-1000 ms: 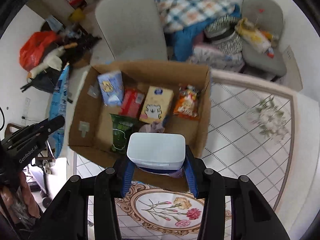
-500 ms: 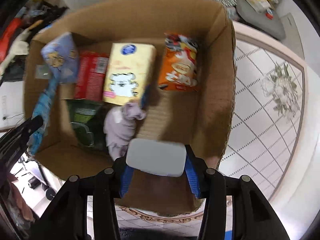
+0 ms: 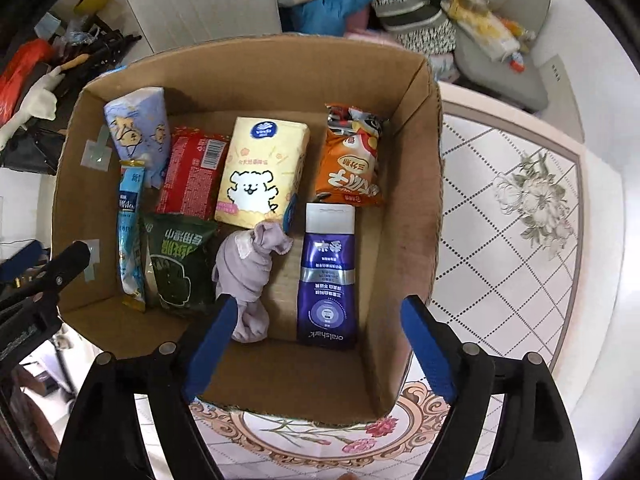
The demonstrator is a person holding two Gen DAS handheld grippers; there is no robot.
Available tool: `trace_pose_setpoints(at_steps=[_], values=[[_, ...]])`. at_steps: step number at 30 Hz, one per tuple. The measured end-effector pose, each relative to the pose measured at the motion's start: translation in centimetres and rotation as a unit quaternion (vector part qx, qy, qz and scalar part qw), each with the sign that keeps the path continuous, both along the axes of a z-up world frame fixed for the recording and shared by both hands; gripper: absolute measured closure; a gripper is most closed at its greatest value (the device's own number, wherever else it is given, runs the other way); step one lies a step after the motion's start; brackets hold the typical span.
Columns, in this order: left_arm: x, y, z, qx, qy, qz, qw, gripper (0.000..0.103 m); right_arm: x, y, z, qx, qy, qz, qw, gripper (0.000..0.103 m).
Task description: Organize soft objects
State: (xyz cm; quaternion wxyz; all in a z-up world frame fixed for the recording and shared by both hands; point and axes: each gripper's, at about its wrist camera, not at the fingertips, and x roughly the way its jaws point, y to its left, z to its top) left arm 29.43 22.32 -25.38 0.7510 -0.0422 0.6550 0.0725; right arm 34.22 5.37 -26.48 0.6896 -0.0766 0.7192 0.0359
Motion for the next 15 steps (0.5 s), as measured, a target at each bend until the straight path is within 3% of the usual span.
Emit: trace_pose_setpoints(at_steps=[4,15], values=[[-1.4,-0.5,1.1,-0.01,-0.025,0.01,0.9996,0.004,-2.3,-0.2,0.3,-0.005,-0.028,-0.002,1.0,0.005],[-5.5,-2.5,4.2,0.015,-0.063,-0.002,0.9979,0.004,-7.2,-1.6,3.7,0.012,-0.09,-0.03,0.995,0.0]])
